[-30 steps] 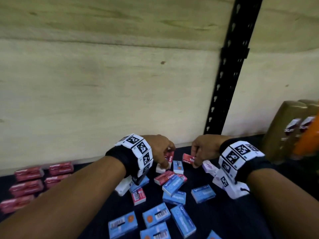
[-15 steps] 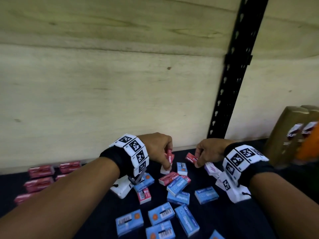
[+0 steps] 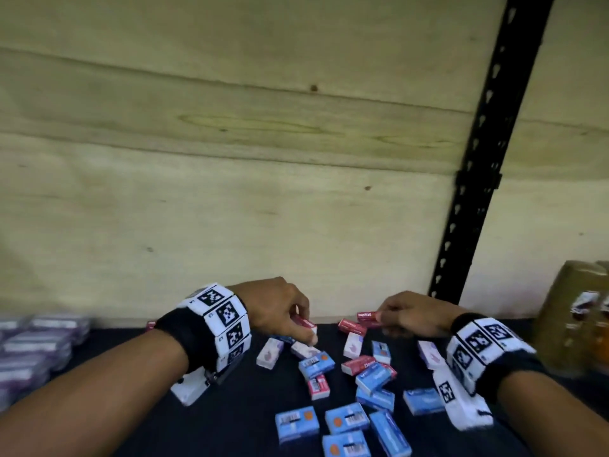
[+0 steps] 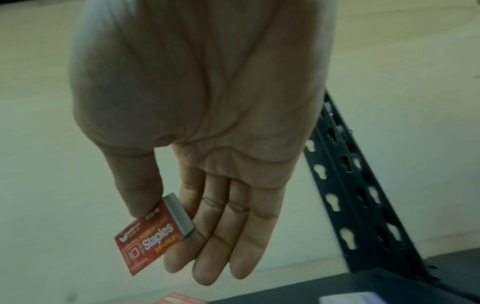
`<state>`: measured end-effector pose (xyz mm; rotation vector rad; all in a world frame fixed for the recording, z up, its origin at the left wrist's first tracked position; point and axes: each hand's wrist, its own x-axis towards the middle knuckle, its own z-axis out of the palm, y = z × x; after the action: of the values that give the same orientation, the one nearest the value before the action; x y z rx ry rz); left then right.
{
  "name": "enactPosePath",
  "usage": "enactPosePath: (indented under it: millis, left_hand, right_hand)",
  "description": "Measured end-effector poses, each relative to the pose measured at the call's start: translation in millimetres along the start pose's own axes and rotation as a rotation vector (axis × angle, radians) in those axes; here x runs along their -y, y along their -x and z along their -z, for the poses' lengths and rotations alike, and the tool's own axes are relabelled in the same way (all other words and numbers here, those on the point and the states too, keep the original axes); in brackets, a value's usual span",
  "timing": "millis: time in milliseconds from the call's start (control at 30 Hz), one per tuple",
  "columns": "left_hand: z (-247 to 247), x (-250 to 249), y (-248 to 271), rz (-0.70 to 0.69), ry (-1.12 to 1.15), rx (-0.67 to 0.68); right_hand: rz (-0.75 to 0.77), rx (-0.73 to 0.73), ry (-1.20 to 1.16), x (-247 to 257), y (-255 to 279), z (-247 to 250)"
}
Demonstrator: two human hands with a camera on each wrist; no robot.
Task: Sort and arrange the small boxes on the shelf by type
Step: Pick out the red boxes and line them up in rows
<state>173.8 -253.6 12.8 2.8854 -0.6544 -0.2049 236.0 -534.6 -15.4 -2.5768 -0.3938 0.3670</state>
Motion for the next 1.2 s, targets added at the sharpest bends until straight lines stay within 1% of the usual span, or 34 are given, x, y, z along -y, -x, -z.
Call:
enactPosePath:
  millis: [100, 300, 400, 500, 567, 733, 867, 1000, 1200]
  left_hand:
    - [4, 11, 22, -0.001, 0.063, 0.015]
    - [4, 23, 64, -0.028, 0.219, 0.038]
    - [1, 30, 87, -0.006, 0.202, 0.035]
    - [-3, 40, 105, 0.036, 0.141, 0.034]
    - [-5, 47, 117, 0.084, 0.109, 0.053]
    - [-14, 67, 144, 0.226, 0.035, 0.082]
    - [-22, 77, 160, 0.299, -0.074, 0.083]
    - [-31, 92, 173, 0.365, -0.028, 0.083]
    - [-33, 98, 186, 0.326, 0.083, 0.104]
  right_hand:
    - [0.042, 0.029, -0.032, 25, 4, -8]
    - [0.130, 0.040, 0.099, 70, 14, -24]
    - [0.157, 0.091, 0.148, 95, 20, -36]
    - [0.148, 0.155, 0.087, 119, 26, -50]
    - [0.142, 0.202, 0.089, 134, 30, -59]
    - [0.177, 0.269, 0.210, 163, 33, -84]
    - [0.191, 0.324, 0.223, 178, 32, -104]
    - [0.183, 0.374, 0.261, 191, 32, -119]
    - [0.185, 0.365, 0.362, 199, 27, -134]
